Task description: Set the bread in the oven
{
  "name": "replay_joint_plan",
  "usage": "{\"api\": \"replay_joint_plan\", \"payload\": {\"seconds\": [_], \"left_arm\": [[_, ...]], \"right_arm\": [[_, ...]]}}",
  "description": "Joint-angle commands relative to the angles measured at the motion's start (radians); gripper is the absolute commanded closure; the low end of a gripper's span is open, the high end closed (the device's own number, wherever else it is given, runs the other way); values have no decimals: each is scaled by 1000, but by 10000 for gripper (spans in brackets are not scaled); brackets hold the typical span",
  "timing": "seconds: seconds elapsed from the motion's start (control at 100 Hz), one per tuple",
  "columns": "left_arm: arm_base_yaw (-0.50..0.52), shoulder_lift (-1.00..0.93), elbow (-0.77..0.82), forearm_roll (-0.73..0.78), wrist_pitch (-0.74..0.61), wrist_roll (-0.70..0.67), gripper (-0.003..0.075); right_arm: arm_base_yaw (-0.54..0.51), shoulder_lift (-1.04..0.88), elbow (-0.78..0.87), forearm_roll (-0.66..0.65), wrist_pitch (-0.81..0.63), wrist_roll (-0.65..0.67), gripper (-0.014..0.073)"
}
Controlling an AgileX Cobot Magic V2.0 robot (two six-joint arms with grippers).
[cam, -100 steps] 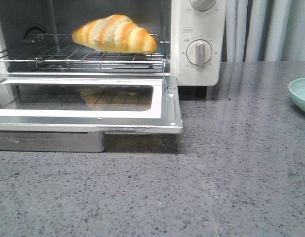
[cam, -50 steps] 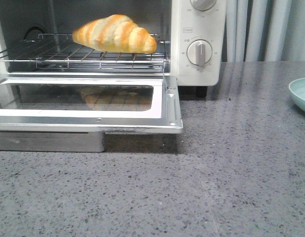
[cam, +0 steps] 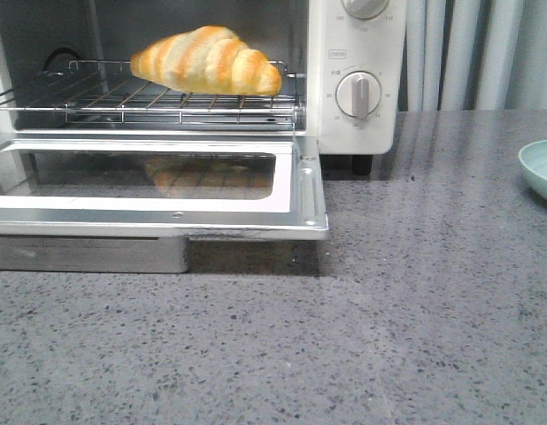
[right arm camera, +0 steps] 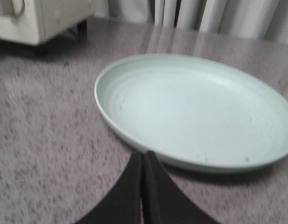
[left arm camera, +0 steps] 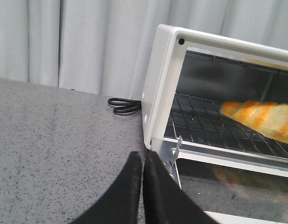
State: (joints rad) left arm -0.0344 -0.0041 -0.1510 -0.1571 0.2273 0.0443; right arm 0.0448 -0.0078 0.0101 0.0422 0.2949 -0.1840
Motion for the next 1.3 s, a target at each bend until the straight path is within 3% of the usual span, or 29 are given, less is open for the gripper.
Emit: {"api": "replay_joint_plan", "payload": {"seconds": [0.0,0.12,0.27,1.29], "left_arm": [[-8,-25,-27,-12,-80,-6,741],[-8,-25,-27,-12,-80,-6,741],[-8,-25,-27,-12,-80,-6,741],[-8,-25,-27,-12,-80,-6,741]], "right_arm": [[-18,-22,12,-24,-19,-20,670],[-52,-22,12,-98,-8,6,670],[-74,-22,12,-152,1,151,670],[-74,-22,12,-152,23,153,670]]}}
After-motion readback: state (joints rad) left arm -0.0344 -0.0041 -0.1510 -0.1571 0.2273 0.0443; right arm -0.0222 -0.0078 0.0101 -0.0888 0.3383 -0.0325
